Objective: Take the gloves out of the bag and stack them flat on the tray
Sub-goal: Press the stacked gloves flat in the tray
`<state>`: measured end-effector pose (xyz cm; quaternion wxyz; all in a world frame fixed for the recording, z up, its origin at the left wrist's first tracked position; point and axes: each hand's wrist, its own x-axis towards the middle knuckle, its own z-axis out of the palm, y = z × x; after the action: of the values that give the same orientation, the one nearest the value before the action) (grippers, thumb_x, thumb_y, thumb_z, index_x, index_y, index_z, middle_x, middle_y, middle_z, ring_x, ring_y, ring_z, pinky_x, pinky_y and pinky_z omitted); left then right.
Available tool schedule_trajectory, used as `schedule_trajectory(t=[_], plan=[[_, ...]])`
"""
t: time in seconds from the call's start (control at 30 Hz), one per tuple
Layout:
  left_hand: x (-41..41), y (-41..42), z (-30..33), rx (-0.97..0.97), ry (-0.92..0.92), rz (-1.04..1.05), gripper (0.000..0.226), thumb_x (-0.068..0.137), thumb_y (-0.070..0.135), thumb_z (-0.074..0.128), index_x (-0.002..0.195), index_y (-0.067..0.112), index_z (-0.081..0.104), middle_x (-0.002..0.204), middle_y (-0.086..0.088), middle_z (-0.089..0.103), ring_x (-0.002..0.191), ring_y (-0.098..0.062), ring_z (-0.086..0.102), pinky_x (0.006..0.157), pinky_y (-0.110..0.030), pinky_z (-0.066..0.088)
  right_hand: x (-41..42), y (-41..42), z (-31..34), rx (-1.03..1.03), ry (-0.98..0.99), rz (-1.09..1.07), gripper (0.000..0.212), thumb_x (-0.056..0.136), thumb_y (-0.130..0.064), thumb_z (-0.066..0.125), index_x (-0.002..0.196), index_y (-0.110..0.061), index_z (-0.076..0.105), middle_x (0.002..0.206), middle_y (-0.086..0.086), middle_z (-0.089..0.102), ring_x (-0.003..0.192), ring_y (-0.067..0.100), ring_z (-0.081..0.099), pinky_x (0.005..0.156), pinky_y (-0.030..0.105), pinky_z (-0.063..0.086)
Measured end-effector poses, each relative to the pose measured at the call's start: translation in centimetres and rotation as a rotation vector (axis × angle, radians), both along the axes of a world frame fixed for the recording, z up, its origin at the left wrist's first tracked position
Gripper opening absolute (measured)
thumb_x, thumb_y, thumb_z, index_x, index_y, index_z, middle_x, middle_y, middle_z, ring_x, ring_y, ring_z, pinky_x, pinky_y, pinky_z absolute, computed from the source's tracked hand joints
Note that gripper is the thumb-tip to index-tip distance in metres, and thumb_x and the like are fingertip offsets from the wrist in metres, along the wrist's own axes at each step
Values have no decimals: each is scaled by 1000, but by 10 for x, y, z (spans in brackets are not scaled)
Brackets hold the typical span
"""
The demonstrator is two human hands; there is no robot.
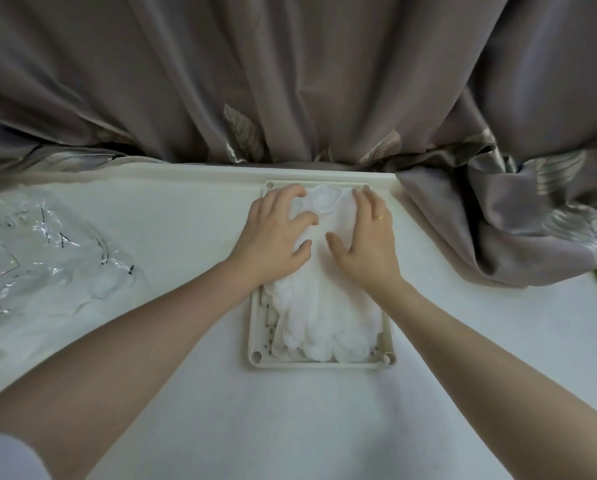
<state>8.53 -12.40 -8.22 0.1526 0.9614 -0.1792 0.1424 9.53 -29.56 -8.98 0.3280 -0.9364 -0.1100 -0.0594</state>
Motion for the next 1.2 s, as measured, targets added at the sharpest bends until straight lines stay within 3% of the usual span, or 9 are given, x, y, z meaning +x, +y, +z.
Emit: schedule_trajectory(t=[0.1, 0.2, 0.27, 0.4, 0.53, 0.67, 0.77, 0.97, 1.2], plan=[[10, -5, -4, 188, 106, -99, 41, 78, 40, 51, 117, 34, 63, 152, -13, 24, 133, -27, 18, 107, -42, 13, -25, 1, -12, -92, -173, 193, 61, 77, -42, 48, 119, 1, 53, 120, 20, 49, 116, 27, 37, 99, 40, 34], [25, -13, -3, 253, 406, 66, 55, 86, 49, 49, 139, 42, 36, 158, -5, -14, 144, -29, -7, 115, -44, -2, -32, 3, -19, -357, 149, 375, 101, 74, -63, 58, 147, -4, 19, 153, 16, 18, 144, 27, 12, 118, 46, 13], [32, -16, -2, 320, 538, 136, 68, 86, 55, 48, 146, 43, 19, 157, -5, -18, 144, -29, -11, 116, -45, -3, -31, 2, -22, -513, 368, 350, 127, 68, -75, 59, 149, -12, -16, 157, 5, -21, 145, 18, -20, 118, 43, -10], [41, -10, 8, 148, 617, 155, 73, 83, 57, 55, 146, 35, 24, 158, -5, 7, 144, -26, -1, 115, -40, 5, -26, 3, -15, -624, 541, 309, 139, 60, -83, 58, 145, -13, -28, 153, 2, -34, 141, 14, -30, 114, 46, -18], [28, 12, 40, -359, 382, 256, 59, 73, 49, 45, 122, 20, 60, 139, -3, 42, 136, -22, 23, 111, -29, 18, -32, 8, 7, -641, 515, 254, 118, 74, -81, 45, 150, -11, -13, 158, 9, -19, 145, 23, -22, 117, 46, -14], [-19, 56, 44, -156, 153, 127, 54, 86, 41, 29, 99, 8, 70, 121, -10, 56, 128, -30, 37, 102, -38, 27, -51, 36, 29, -463, 75, 165, 63, 96, -50, 37, 140, -5, 36, 153, 18, 24, 145, 33, 7, 118, 41, 0], [-54, 103, 35, -41, 154, 157, 53, 84, 39, 29, 90, 7, 71, 125, -14, 55, 131, -35, 36, 102, -43, 27, -70, 78, 41, -389, 5, 282, 42, 95, -31, 49, 126, -4, 51, 148, 18, 33, 142, 34, 17, 115, 40, 8], [-132, 202, 37, -128, 156, 294, 21, 77, 13, 47, 78, 8, 67, 132, -14, 51, 135, -40, 30, 105, -44, 18, -105, 168, 35, -368, 132, 469, 31, 95, -23, 49, 122, -10, 55, 144, 9, 38, 137, 26, 28, 107, 35, 27], [-178, 273, 19, 9, 351, 237, 20, 84, 25, 67, 104, 20, 68, 149, -2, 31, 144, -25, 9, 111, -34, 4, -136, 249, -5, -223, 568, 299, 37, 97, -17, 44, 131, -3, 45, 128, 17, 54, 117, 34, 50, 93, 36, 41]])
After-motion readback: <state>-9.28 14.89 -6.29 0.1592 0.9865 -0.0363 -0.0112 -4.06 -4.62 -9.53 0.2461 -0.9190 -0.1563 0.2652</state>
